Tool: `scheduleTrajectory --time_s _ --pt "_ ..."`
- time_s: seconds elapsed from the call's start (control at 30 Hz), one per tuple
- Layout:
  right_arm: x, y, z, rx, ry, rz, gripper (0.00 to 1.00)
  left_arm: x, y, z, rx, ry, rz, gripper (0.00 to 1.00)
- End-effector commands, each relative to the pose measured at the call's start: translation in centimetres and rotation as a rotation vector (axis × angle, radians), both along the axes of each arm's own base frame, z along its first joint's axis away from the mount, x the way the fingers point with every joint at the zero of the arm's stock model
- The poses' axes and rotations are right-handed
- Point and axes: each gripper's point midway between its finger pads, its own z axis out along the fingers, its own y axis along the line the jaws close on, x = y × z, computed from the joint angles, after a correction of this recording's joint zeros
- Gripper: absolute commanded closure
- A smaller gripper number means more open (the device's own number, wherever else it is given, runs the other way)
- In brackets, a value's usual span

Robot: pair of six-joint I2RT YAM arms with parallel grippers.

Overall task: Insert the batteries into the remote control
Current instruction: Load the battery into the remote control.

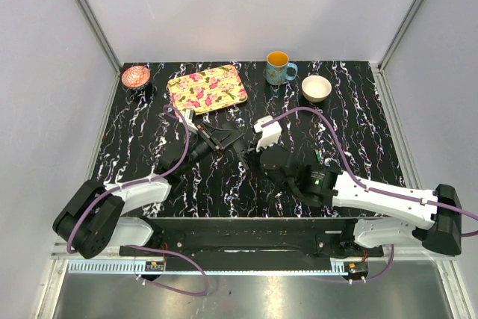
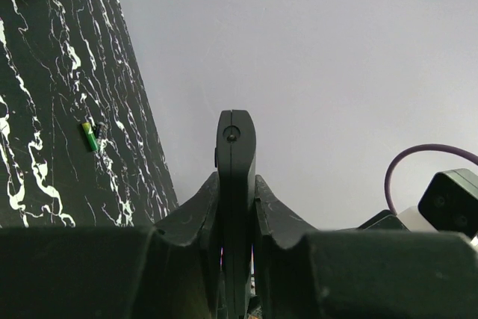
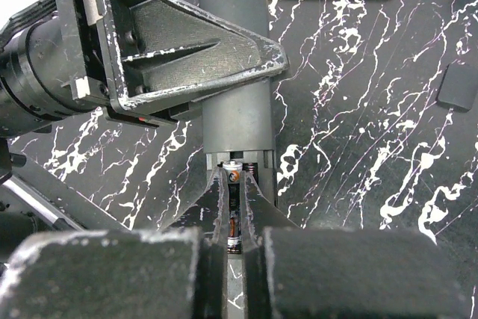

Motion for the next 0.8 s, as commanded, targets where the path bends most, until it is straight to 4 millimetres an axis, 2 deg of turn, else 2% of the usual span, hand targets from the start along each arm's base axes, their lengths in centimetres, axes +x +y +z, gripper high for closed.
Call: scheduleTrajectory --time_s 0.0,0.17,0.4,0.6,0.77 --pt "-1.6 0.4 -0.5 -0.017 0.069 0.050 1.00 0.6 0.3 5.5 -0.108 -0.138 0.040 1.00" --pt "-2.0 0.5 -1.1 -0.045 0.112 0.054 1.00 0.5 0.5 6.1 -0.114 -0.167 0.051 1.00" --pt "-2.3 1.7 -2.2 -0.100 0.167 0.083 1.00 0.2 0.6 6.6 -0.130 -0.186 0.047 1.00" --pt "-2.3 1.8 -2.6 -0.114 0.182 0.076 1.00 0.1 0.8 6.5 -0.129 -0.188 0.050 1.00" --pt "-2.3 1.4 -2.6 -0.105 0.175 0.065 0.89 0.0 0.8 6.6 -0.143 -0.177 0.046 1.00"
